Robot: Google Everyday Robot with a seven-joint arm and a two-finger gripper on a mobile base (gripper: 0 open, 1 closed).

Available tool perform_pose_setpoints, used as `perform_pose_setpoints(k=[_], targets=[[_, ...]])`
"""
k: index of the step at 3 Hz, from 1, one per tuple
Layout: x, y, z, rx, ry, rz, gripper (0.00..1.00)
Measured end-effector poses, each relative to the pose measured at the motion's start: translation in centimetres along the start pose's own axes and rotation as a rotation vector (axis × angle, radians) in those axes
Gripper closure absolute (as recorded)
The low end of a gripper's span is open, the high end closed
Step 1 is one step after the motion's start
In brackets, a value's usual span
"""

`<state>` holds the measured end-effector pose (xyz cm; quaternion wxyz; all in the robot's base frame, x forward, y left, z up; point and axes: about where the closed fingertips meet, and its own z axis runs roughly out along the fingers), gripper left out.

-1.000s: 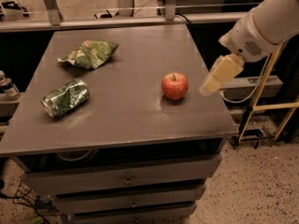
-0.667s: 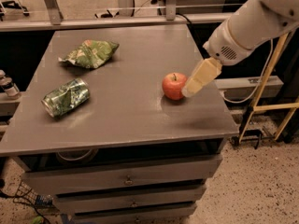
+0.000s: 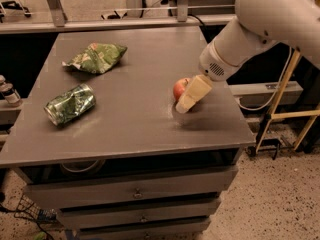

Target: Move apple near green jalapeno chip bag

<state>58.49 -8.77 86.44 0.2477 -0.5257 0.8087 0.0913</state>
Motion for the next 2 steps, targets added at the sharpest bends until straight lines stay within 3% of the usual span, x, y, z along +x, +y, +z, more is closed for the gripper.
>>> perform_pose_setpoints(k=[2], targets=[[-0.1,-0.3,2.5,-0.025,-0.026,0.022,0.48]])
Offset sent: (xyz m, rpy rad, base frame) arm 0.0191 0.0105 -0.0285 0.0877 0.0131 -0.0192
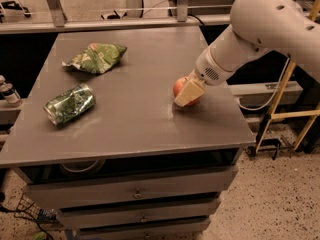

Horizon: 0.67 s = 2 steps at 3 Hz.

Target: Move apple near green jalapeno chip bag

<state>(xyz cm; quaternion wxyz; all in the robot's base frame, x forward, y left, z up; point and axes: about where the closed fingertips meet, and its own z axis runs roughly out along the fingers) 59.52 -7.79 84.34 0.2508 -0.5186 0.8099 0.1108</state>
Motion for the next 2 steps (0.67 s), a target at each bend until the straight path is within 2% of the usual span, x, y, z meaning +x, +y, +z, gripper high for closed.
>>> perform_pose_setpoints(k=[1,2], targets=[[-0.9,-1.0,0.3,0.003,-0.060,0.006,0.72],[-2.9,-2.5,-0.2,0.031,-0.135,0.003,0.95]])
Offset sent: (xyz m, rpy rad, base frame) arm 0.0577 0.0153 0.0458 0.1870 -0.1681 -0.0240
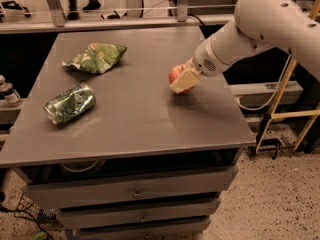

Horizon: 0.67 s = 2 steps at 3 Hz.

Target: Move apple near green jalapeno chip bag

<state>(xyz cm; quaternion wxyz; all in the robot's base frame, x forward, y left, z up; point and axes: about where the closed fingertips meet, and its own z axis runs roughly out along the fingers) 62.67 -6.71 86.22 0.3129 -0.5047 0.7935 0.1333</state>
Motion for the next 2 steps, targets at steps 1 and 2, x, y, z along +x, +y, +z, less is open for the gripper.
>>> perform_pose_setpoints(k=[1,2], targets=[[-0.17,-0.04,0.03,0.001,-0.003,-0.001,1.00],[-0.18,-0.04,0.04,0.001,-0.003,-0.001,1.00]])
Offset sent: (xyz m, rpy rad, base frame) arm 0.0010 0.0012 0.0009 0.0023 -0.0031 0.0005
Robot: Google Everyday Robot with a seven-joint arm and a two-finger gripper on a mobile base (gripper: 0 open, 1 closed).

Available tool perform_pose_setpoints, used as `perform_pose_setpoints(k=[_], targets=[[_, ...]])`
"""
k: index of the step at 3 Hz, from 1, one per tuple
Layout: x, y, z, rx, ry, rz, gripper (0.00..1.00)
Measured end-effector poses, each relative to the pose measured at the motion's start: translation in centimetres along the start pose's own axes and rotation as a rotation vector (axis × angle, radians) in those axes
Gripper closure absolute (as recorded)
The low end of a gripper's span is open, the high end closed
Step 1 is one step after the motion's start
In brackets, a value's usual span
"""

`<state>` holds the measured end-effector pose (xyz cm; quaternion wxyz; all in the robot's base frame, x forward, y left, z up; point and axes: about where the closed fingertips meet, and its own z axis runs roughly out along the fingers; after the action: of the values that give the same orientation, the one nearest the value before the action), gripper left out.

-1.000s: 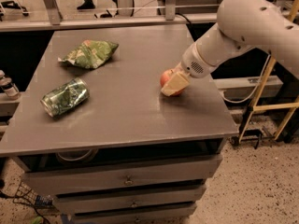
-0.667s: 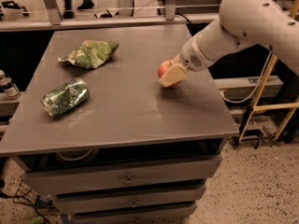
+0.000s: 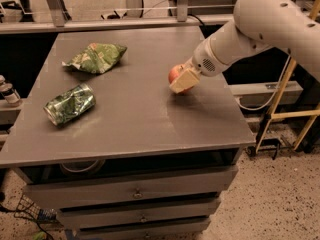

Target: Move apple near green jalapeno chip bag

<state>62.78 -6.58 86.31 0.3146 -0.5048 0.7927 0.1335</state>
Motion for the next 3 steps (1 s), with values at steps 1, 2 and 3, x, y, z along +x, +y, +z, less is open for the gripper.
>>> perform_pose_setpoints(k=[1,2,3], targets=[[-2.9,-0.9,1.2,0.001,-0.017,-0.041,1.00],[-7.6,-2.2,3.8,0.011,0.014,-0.136,1.00],[-10.9,-3.3,6.3,0.044,0.040,-0.150,1.00]])
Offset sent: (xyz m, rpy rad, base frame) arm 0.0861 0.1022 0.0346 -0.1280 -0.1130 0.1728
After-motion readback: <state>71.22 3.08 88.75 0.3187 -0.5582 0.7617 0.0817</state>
